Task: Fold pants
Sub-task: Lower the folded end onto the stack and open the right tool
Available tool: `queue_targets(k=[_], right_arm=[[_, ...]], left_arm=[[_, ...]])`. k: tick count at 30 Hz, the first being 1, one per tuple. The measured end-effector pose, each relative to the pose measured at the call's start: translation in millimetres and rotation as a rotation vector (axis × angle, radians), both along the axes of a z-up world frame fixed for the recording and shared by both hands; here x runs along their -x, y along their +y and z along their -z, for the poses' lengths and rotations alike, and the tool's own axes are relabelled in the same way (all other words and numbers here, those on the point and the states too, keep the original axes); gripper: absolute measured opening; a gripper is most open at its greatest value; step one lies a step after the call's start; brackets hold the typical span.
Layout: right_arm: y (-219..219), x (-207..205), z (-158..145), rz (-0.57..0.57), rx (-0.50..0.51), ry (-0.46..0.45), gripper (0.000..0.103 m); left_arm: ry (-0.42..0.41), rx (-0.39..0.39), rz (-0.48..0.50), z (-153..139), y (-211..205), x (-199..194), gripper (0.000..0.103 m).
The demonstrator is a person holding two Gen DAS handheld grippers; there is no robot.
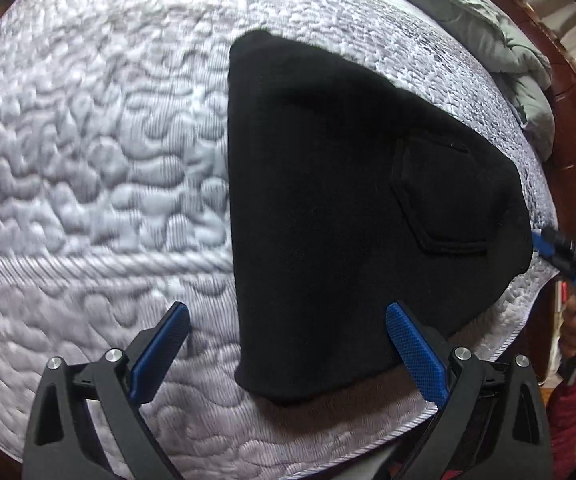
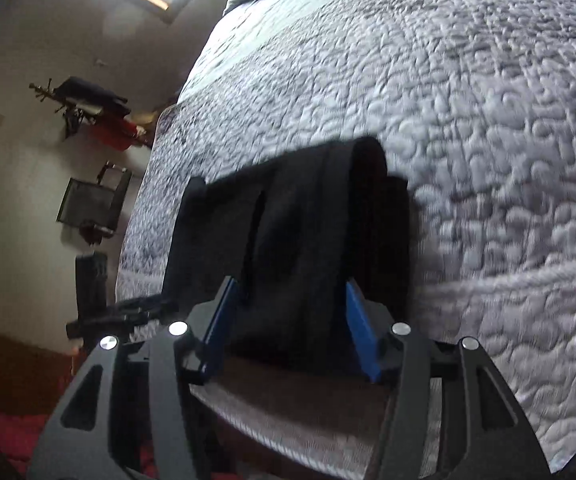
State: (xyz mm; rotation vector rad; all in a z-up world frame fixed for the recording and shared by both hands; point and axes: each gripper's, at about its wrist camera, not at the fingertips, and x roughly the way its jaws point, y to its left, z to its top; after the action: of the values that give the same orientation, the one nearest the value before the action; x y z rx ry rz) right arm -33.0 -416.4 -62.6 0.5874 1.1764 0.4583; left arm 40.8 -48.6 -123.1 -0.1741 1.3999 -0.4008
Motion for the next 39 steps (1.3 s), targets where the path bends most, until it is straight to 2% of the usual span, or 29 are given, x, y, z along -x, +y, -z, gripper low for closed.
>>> queue_targets(k=[4,8,13,14,16,20,23,26,28,30,32,35,39], right_arm=[[17,15,-5,-0.077,0.013,-0.034,0.051],[31,13,-16,-0.145,-0.005,-0.073,0.050],[44,5,0,-0.183,0.025,-0.023,0.040],[42,5,2,-0.177,0.022,-0.020,0.033],[34,7,6,-0.154,0.021,-0.014,0.007],[16,13,3,-0.146,-0.032,-0.038,0.006],[12,17,2,-0.160,0.004,-0.028,0.005],[9,15,22,-0.168,0.094,0.037,0.002],[3,15,36,-0.154,0.074,0.076,0.002],[1,17,38,-0.142,0.056,0.067,0.002],[3,21,30,-0.143,0.073,0.049,0.004],[4,27,7,-0.140,0.161,0.017,0.010],[20,35,-31,-0.159,0.262,-0.050,0.010]], left_arm=[[-0.002,-0.025,-0.015,4,-5,8,0.099],[-0.020,-0.055,0.000,2,-24,7,0.099],[-0.043,-0.090,0.028,1,-49,4,0.099],[-0.047,-0.094,0.030,0,-50,5,0.099],[-0.049,-0.100,0.035,2,-54,4,0.100],[-0.025,-0.089,0.030,9,-52,3,0.100],[-0.040,-0.099,0.043,9,-49,3,0.100],[-0.059,-0.107,0.056,9,-45,6,0.100],[-0.060,-0.105,0.056,11,-46,6,0.100],[-0.065,-0.106,0.057,11,-48,7,0.100],[-0.059,-0.112,0.045,7,-49,10,0.100],[-0.085,-0.122,0.024,-5,-42,13,0.099],[-0.162,-0.062,-0.003,-31,-39,19,0.099]])
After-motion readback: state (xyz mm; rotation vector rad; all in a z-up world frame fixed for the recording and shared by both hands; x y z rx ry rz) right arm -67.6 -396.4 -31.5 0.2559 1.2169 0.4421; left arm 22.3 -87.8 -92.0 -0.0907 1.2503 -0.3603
